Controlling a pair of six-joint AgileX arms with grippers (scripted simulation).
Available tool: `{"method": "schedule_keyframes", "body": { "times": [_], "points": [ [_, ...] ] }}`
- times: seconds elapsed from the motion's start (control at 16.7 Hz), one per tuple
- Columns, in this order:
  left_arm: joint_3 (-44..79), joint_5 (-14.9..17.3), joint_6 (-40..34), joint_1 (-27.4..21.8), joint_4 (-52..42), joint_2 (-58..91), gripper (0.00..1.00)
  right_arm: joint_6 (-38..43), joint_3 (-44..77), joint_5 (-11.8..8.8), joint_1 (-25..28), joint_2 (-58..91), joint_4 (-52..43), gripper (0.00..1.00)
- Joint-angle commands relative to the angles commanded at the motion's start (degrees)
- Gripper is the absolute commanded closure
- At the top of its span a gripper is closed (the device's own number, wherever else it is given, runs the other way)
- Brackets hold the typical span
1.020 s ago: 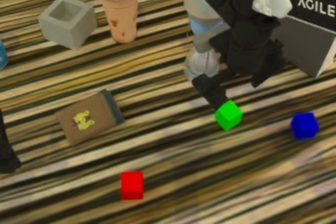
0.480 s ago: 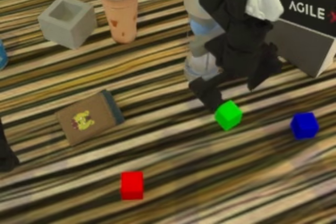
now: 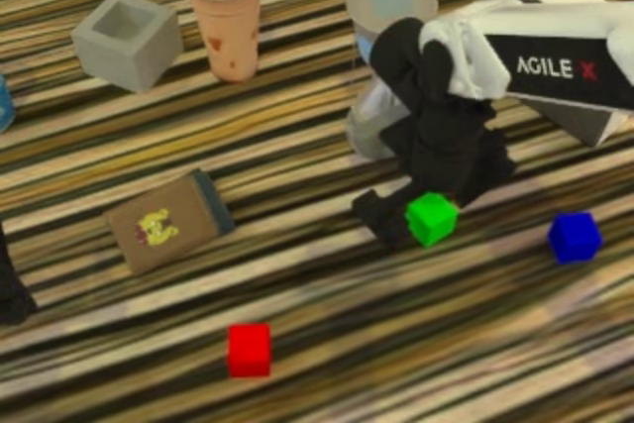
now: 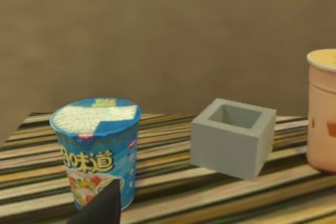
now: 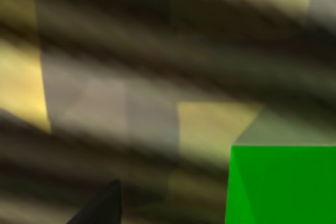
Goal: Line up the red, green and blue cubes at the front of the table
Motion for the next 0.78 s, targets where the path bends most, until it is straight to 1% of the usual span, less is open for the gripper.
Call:
{"method": "schedule_keyframes", "body": {
  "times": [0.18, 0.78],
  "points": [
    [0.0, 0.0, 0.0, 0.0, 0.0, 0.0, 0.0, 0.0, -0.04, 0.0, 0.0, 0.02, 0.05, 0.0],
    [0.0, 0.0, 0.0, 0.0, 0.0, 0.0, 0.0, 0.0, -0.04, 0.0, 0.0, 0.02, 0.05, 0.75]
  ]
}}
